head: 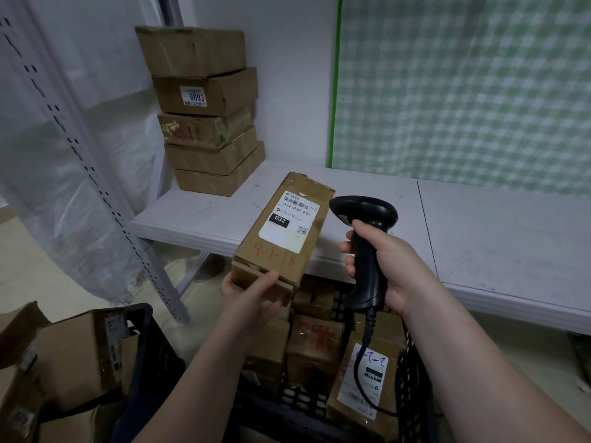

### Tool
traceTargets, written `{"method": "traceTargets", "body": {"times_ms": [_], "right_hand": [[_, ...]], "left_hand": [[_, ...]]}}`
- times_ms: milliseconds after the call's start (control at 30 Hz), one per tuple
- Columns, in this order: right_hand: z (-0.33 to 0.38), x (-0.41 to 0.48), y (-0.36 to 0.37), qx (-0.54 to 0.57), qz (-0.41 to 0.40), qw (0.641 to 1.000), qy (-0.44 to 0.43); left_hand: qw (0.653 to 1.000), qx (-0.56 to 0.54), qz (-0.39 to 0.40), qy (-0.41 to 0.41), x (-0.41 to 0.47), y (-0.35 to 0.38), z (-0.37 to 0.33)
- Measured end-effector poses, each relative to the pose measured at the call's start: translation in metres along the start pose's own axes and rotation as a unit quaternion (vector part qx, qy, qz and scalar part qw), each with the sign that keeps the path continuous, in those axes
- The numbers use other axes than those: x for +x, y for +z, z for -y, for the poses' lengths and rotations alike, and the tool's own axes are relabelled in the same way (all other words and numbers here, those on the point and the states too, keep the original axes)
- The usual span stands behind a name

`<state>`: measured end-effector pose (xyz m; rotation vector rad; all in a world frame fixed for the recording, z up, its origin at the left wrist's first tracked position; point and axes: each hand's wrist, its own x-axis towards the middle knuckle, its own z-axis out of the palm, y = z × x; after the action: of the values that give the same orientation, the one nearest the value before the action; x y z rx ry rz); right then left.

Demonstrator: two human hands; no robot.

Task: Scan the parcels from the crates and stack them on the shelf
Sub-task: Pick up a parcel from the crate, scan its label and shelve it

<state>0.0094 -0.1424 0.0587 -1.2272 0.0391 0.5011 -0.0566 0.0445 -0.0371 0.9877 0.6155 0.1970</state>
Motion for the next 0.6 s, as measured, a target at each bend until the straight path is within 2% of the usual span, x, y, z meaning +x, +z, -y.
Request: {"method": "traceTargets", "body": {"times_ms": [133, 200, 233, 300, 400, 467, 600], "right_hand": [[0.006, 0.016, 0.005, -0.026, 0.002, 1.0, -0.003], [0.008, 0.024, 0.007, -0.03, 0.003, 1.0, -0.008], [0.009, 0.028, 0.007, -0.031, 0.005, 0.999, -0.01], [0.01, 0.037, 0.008, -0.038, 0.009, 0.999, -0.013], [0.008, 0.051, 0.011, -0.057, 0.015, 0.998, -0.014], [0.007, 0.06, 0.013, -0.068, 0.017, 0.997, -0.013], [0.004, 0.077, 0.015, -0.096, 0.021, 0.995, -0.016]], "left_hand": [[0.998, -0.05, -0.023, -0.035, 0.035, 0.008, -0.024], [0.995, 0.057, -0.079, 0.015, 0.044, 0.015, -0.032], [0.981, 0.15, -0.112, 0.052, 0.047, 0.019, -0.036], [0.92, 0.33, -0.151, 0.146, 0.048, 0.027, -0.038], [0.822, 0.492, -0.148, 0.245, 0.052, 0.035, -0.035], [0.781, 0.545, -0.137, 0.272, 0.061, 0.036, -0.031], [0.746, 0.583, -0.123, 0.299, 0.096, 0.04, -0.035]]}}
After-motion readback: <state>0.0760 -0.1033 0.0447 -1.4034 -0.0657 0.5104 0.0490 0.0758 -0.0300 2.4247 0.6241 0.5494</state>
